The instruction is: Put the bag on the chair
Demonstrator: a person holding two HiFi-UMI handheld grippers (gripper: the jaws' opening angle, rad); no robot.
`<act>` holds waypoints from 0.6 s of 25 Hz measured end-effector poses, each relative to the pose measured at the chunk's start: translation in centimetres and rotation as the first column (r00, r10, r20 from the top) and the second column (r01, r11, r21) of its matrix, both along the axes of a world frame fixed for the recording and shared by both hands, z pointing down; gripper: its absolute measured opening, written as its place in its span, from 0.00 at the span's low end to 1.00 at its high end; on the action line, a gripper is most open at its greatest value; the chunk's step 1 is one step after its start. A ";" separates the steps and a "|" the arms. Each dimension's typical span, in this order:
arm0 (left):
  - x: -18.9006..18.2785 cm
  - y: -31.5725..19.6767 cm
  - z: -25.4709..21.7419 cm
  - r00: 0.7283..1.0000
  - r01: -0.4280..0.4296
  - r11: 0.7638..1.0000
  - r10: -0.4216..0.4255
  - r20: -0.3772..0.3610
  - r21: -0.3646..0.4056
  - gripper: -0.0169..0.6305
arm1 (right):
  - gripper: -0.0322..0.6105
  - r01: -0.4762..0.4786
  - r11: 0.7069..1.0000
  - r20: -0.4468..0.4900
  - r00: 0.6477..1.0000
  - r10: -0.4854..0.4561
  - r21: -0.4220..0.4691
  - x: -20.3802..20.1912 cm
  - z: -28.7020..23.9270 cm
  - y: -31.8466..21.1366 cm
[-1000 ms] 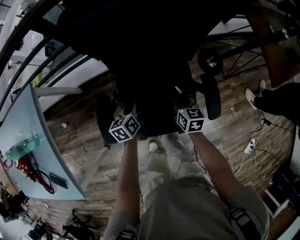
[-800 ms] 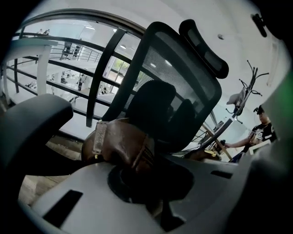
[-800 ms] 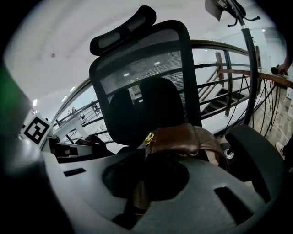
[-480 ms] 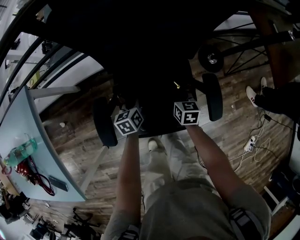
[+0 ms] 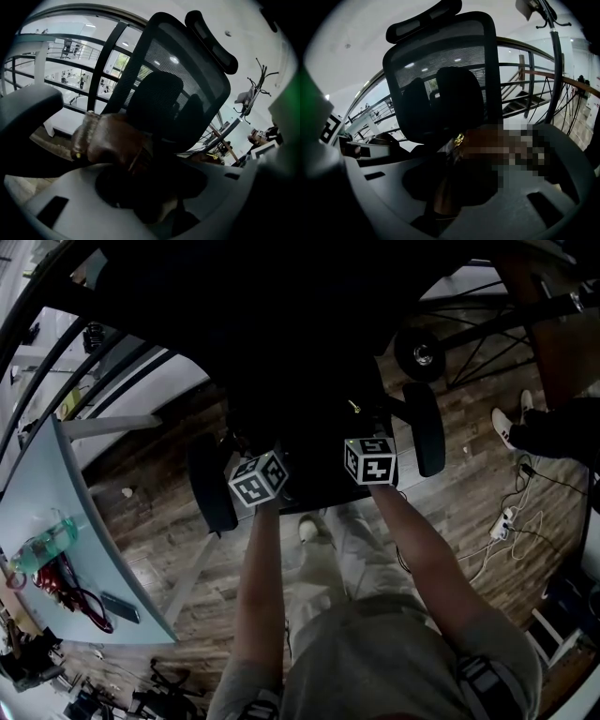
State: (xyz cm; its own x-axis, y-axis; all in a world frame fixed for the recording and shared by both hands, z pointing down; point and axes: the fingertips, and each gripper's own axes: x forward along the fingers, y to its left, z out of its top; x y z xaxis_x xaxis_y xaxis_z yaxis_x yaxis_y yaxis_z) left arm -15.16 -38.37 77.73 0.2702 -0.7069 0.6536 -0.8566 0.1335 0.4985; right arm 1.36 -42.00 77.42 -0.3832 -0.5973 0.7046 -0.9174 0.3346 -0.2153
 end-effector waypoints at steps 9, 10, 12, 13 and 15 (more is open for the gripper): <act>-0.4 1.8 -1.5 0.998 0.036 0.999 -0.036 -0.047 -0.005 0.54 | 0.46 -0.063 0.998 0.038 0.997 0.063 -0.014 0.6 -1.7 0.7; -0.2 2.0 -1.8 0.998 0.030 1.000 -0.030 -0.051 -0.002 0.54 | 0.46 -0.066 0.998 0.040 0.997 0.067 -0.014 0.7 -2.1 0.9; 0.0 2.5 -2.7 0.998 0.024 1.000 -0.024 -0.057 0.006 0.54 | 0.46 -0.074 0.997 0.038 0.997 0.074 -0.013 1.0 -2.7 1.5; 0.0 2.7 -3.2 0.998 0.023 1.000 -0.023 -0.060 0.012 0.54 | 0.45 -0.079 0.997 0.036 0.996 0.079 -0.010 1.1 -3.1 1.7; 0.0 3.2 -4.0 0.997 0.024 0.999 -0.022 -0.069 0.022 0.54 | 0.45 -0.090 0.996 0.034 0.995 0.090 0.001 1.4 -3.9 2.3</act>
State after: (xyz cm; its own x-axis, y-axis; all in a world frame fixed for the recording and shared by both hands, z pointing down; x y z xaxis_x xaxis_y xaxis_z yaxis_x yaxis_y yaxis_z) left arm -15.17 -35.21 73.69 0.2978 -0.7279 0.6176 -0.8168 0.1406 0.5595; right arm 2.74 -39.70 73.54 -0.3515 -0.6324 0.6903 -0.9360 0.2513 -0.2464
